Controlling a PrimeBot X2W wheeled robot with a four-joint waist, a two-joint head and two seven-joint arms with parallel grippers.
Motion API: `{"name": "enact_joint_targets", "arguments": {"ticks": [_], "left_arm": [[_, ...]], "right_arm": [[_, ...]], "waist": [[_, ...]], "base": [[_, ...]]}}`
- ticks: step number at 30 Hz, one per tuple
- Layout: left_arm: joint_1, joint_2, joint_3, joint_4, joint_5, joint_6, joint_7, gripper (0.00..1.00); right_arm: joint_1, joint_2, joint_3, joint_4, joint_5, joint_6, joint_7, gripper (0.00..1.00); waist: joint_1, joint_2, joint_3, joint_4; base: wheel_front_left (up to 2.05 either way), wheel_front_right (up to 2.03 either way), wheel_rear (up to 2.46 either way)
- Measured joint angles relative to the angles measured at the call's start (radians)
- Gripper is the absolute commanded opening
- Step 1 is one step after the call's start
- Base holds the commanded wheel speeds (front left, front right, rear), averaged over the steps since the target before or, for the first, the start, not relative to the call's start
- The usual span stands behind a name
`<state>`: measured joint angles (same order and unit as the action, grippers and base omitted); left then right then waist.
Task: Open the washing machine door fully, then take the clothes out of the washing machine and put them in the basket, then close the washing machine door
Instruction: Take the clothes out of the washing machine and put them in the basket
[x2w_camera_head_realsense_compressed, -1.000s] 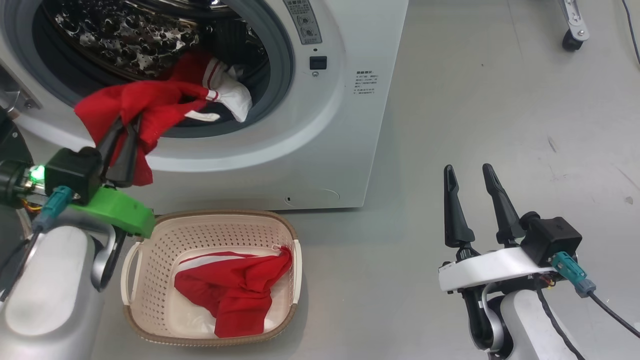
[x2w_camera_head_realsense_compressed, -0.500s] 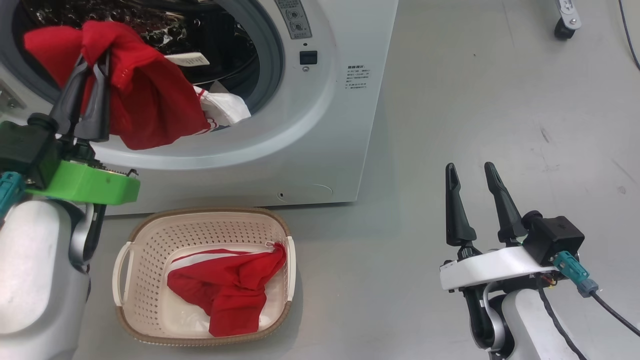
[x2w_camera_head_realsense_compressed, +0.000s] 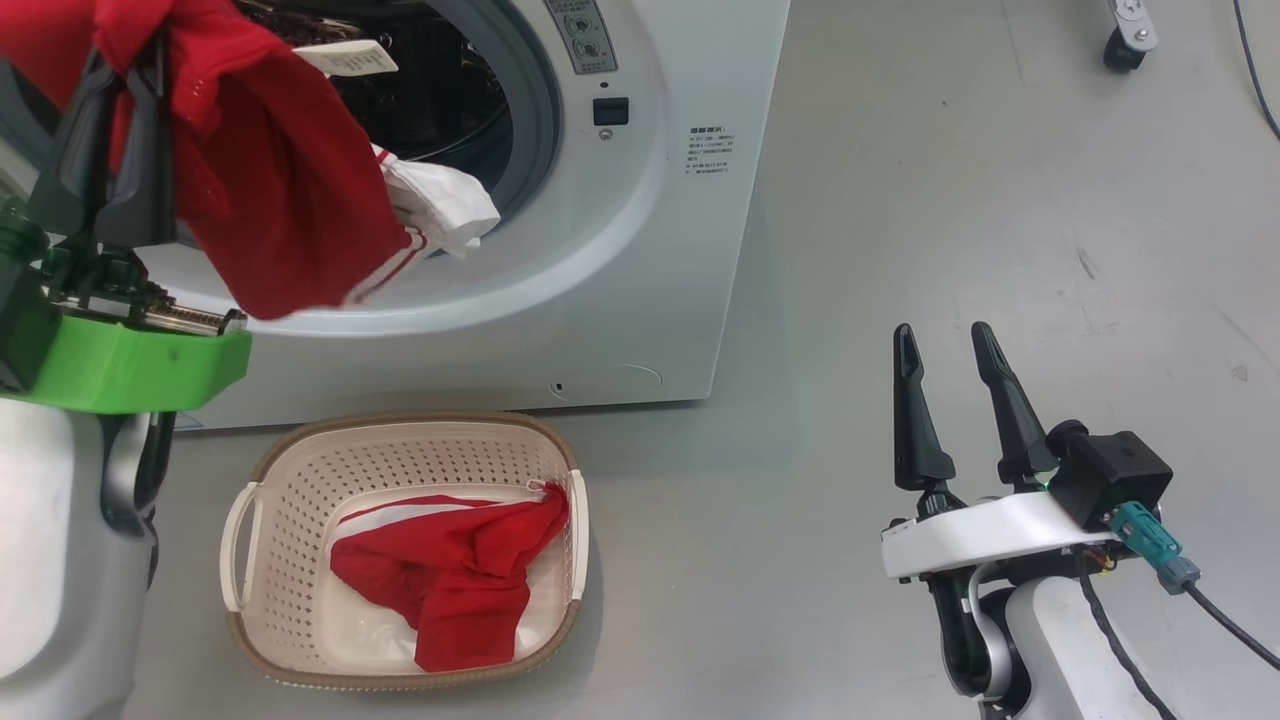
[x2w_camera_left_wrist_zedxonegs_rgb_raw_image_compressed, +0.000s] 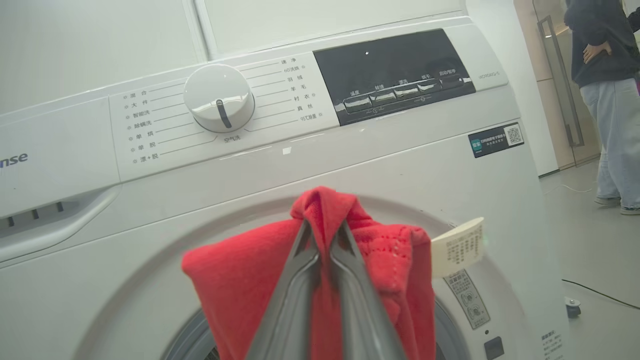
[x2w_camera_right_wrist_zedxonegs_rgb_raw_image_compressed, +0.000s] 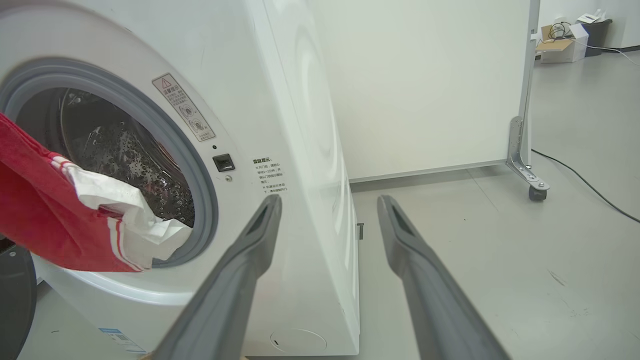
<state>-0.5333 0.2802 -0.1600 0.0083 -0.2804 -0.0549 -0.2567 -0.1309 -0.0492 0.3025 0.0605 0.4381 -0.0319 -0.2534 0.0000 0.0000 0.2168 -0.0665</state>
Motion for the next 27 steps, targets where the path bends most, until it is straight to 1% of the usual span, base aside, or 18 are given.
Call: {"name": "enact_joint_targets", "arguments": {"ticks": [5,10,14,20,24,25,27], "left_arm": [[0.0,0.0,0.012,-0.046,0.0,0.002,0.0,0.0],[0.008,0.0,0.008,-0.051,0.0,0.002,0.0,0.0],[0.057,0.003,-0.017,-0.024,0.0,0.001,0.004,0.0],[0.153,0.028,-0.059,0.03,0.009,-0.013,0.051,0.0],[0.19,0.037,-0.073,0.057,0.01,-0.018,0.062,0.0],[0.21,0.051,-0.082,0.076,0.023,-0.021,0.072,0.0],[0.225,0.054,-0.086,0.093,0.025,-0.022,0.073,0.0]], "right_arm": [[0.0,0.0,-0.002,0.0,0.0,0.0,0.0,1.0],[0.0,0.0,-0.005,0.002,0.0,0.0,0.0,1.0],[0.0,0.0,-0.004,0.004,0.0,0.003,0.0,1.0],[0.0,0.0,0.0,0.003,0.002,0.003,0.0,1.0],[0.0,0.0,0.001,0.002,0.003,0.003,0.0,1.0],[0.0,0.0,0.001,0.002,0.003,0.003,0.0,1.0],[0.0,0.0,0.003,0.002,0.003,0.003,0.0,1.0]], "waist": [[0.0,0.0,0.0,0.004],[0.0,0.0,-0.004,0.009],[0.0,0.0,-0.009,0.012],[0.0,0.0,-0.004,0.011],[0.0,0.0,0.0,0.009],[0.0,0.0,0.003,0.008],[0.0,0.0,0.006,0.007]], "base": [[0.0,0.0,0.0],[0.0,0.0,0.0],[0.0,0.0,0.0],[0.0,0.0,0.0],[0.0,0.0,0.0],[0.0,0.0,0.0],[0.0,0.0,0.0]]}}
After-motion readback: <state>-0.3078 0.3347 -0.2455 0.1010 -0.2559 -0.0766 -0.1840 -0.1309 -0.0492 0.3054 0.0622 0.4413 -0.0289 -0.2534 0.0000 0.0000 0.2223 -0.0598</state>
